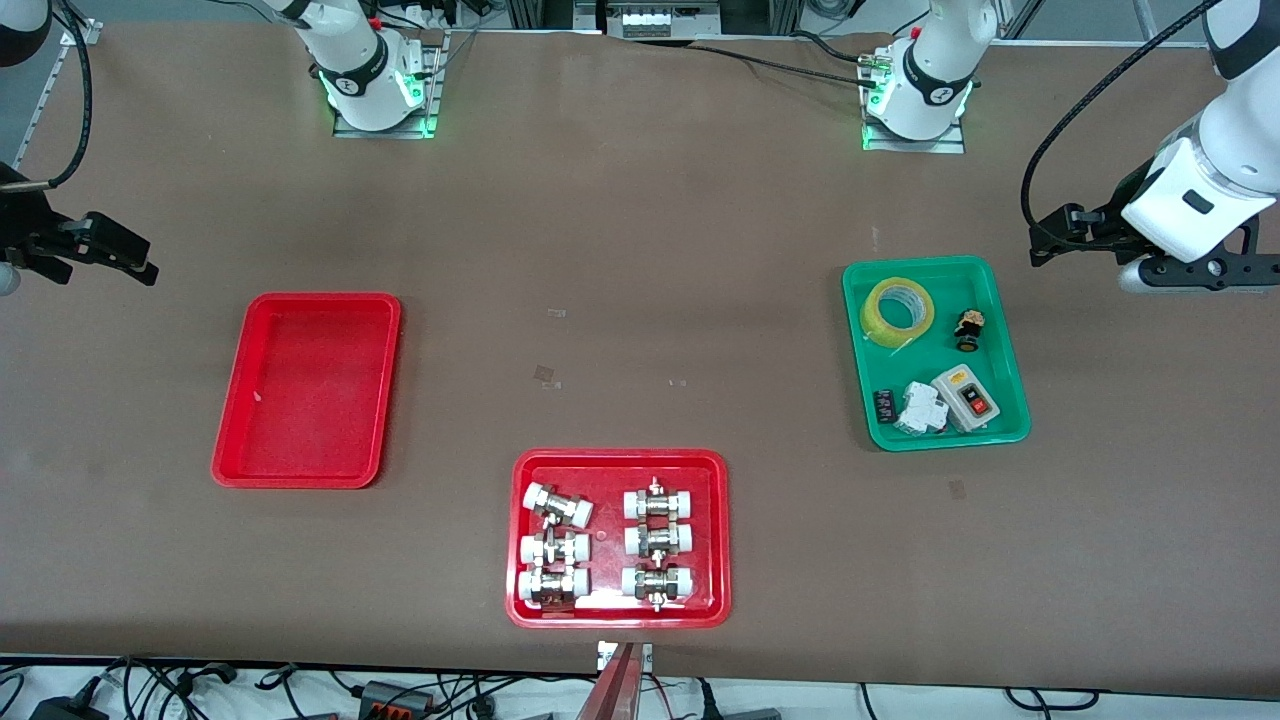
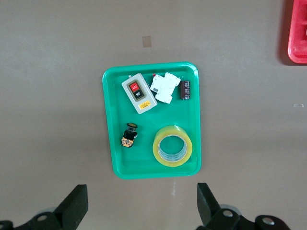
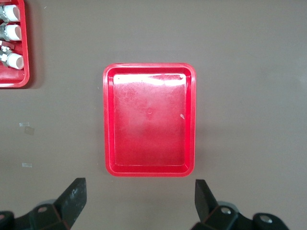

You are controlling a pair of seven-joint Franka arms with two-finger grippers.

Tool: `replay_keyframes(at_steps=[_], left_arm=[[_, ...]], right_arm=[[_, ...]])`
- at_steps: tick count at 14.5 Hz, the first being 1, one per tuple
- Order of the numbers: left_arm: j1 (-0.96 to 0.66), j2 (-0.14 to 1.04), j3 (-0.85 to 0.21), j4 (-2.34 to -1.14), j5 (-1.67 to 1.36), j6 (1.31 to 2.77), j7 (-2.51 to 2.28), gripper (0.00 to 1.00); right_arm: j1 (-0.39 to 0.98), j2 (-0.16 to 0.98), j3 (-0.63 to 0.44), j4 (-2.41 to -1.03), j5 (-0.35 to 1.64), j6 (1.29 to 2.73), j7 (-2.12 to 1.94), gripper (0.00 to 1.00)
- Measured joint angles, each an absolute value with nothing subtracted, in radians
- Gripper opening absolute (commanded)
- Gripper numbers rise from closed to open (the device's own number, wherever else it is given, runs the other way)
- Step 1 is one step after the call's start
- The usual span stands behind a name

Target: Left arm passes tape to right arm into tray

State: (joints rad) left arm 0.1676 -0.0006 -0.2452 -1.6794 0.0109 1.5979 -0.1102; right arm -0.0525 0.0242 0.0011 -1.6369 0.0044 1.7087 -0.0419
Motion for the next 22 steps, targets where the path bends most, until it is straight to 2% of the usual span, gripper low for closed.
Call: replay_keyframes(at_steps=[9,14,16,18,22], left_arm=[[0.168,0.006,-0.247,-1.688,0.011,1.580,-0.110,1.00],[0.170,0.096,-0.249,-1.725,0.011,1.568,-0.109,1.00],[0.170,0.163,-0.250,-1.783,0.011,1.608,-0.109,1.00],[0.169,0.224,-0.253,-1.895,0.011,1.728,-0.109,1.00],[0.170,0.283,-0.253,-2.033,0.011,1.860,-0.109,1.00]], right_arm=[[-0.053,0.006,0.001,-1.637,0.004,1.685,-0.042,1.00],[-0.053,0.006,0.002,-1.638,0.004,1.679,-0.042,1.00],[-0.053,0.006,0.003,-1.638,0.004,1.679,-0.042,1.00],[-0.053,0.006,0.003,-1.638,0.004,1.680,-0.042,1.00],[-0.053,0.006,0.003,-1.638,0.004,1.680,-0.042,1.00]])
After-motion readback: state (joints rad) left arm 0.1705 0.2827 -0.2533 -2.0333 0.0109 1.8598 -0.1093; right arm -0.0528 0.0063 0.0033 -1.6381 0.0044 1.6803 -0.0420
